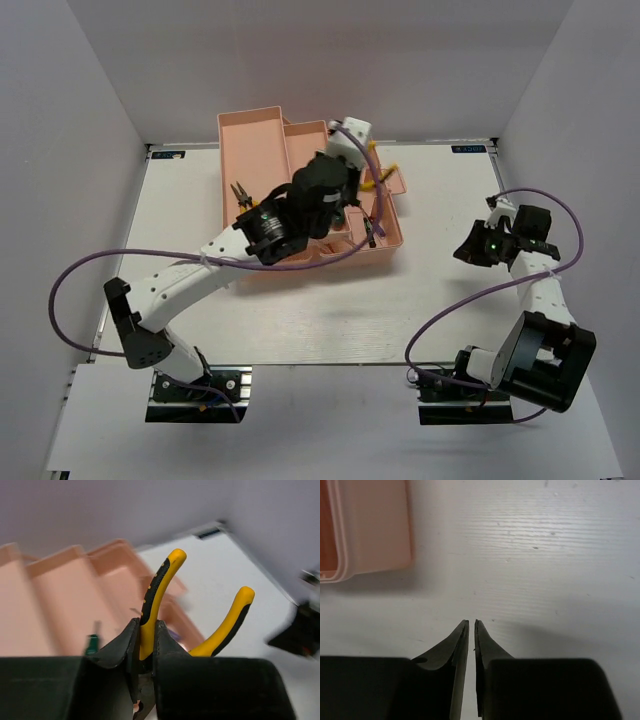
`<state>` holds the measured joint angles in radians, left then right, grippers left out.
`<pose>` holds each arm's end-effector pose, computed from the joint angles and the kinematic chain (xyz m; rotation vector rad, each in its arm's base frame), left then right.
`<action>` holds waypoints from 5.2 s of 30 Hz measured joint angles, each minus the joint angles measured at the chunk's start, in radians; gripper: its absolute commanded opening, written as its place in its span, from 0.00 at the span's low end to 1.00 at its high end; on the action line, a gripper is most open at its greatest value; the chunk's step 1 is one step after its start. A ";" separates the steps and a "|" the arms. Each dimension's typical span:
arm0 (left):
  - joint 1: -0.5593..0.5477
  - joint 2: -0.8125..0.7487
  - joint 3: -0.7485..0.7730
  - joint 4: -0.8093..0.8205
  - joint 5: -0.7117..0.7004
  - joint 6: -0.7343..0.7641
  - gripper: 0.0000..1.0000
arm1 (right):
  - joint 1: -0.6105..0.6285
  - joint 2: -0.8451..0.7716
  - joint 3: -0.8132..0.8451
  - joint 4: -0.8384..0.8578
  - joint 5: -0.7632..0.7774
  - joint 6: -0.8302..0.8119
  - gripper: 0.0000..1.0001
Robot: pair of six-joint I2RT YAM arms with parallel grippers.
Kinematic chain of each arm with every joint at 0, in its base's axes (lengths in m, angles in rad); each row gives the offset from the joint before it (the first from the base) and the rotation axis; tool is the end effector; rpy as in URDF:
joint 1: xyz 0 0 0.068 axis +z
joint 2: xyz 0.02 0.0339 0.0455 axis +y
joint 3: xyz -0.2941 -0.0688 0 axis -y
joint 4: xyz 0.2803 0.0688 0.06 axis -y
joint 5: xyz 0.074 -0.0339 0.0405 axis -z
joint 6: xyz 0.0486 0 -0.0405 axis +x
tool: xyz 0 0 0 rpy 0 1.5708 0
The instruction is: Sort the tools into containers
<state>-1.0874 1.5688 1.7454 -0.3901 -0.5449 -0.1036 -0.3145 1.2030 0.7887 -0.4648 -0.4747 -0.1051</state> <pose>0.2072 -0.3405 0.4914 0.4722 1.7043 -0.3814 0.2634 -0.0623 0.2397 0.0418 2.3565 0.3793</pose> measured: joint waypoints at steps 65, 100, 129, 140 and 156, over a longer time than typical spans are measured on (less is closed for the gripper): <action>1.240 0.165 -0.549 0.131 0.936 -0.426 0.60 | 0.427 0.729 0.852 -0.219 -0.129 -0.051 0.52; 1.122 0.175 -0.414 -0.066 0.768 -0.220 0.00 | 0.477 0.752 0.891 -0.225 0.009 -0.001 0.63; 1.014 0.174 -0.182 -0.179 0.607 -0.195 0.00 | 0.506 0.764 0.844 -0.248 0.126 0.081 0.02; 0.922 0.174 -0.029 -0.145 0.616 -0.214 0.00 | 0.518 0.778 0.874 -0.278 0.134 0.084 0.00; 0.905 0.154 -0.034 -0.173 0.454 -0.266 0.00 | 0.529 0.778 0.883 -0.293 0.174 0.096 0.00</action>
<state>-0.1822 1.7229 1.7119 -0.5629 -0.0914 -0.3691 0.2146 1.9812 1.6718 -0.7578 -0.3008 -0.0093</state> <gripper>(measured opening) 0.054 0.166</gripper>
